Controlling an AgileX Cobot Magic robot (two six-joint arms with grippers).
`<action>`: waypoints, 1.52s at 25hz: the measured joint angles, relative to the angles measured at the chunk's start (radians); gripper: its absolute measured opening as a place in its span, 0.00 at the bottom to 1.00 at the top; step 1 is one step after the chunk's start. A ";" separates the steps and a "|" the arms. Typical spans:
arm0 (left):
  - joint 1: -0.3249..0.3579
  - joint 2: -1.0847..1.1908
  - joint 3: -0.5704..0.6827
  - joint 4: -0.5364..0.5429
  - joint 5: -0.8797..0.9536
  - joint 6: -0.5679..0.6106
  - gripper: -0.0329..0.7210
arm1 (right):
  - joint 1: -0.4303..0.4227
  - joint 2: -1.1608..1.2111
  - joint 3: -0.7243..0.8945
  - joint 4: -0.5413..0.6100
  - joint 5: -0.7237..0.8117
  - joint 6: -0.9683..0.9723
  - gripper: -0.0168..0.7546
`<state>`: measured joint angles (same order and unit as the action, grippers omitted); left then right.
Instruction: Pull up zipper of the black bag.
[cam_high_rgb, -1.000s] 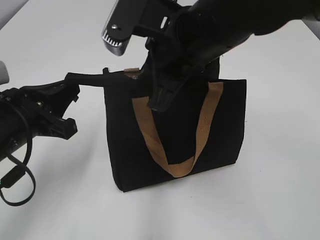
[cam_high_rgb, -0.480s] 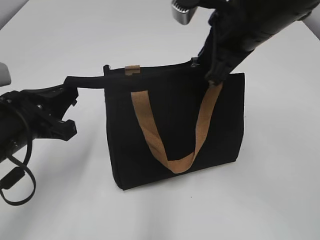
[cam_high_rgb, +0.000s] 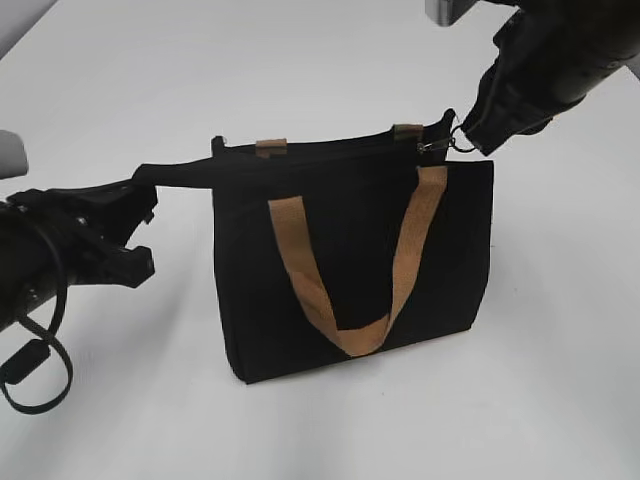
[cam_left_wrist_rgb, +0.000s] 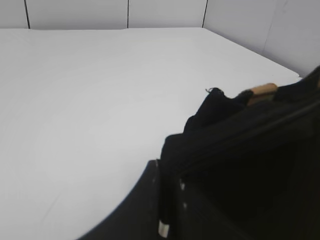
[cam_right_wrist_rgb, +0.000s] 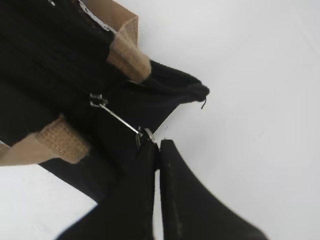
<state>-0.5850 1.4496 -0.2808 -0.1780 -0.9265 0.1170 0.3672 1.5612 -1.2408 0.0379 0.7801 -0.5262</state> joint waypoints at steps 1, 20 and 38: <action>0.000 -0.001 0.000 0.000 0.008 -0.009 0.06 | 0.000 -0.001 0.000 0.003 0.003 0.033 0.03; 0.002 -0.664 -0.352 -0.020 1.523 -0.075 0.52 | -0.012 -0.384 0.275 -0.049 0.318 0.493 0.57; 0.002 -1.417 -0.285 0.178 2.096 -0.186 0.52 | -0.012 -1.446 0.744 -0.048 0.351 0.513 0.57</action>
<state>-0.5831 0.0325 -0.5660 0.0000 1.1694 -0.0685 0.3547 0.1154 -0.4968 -0.0106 1.1307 -0.0133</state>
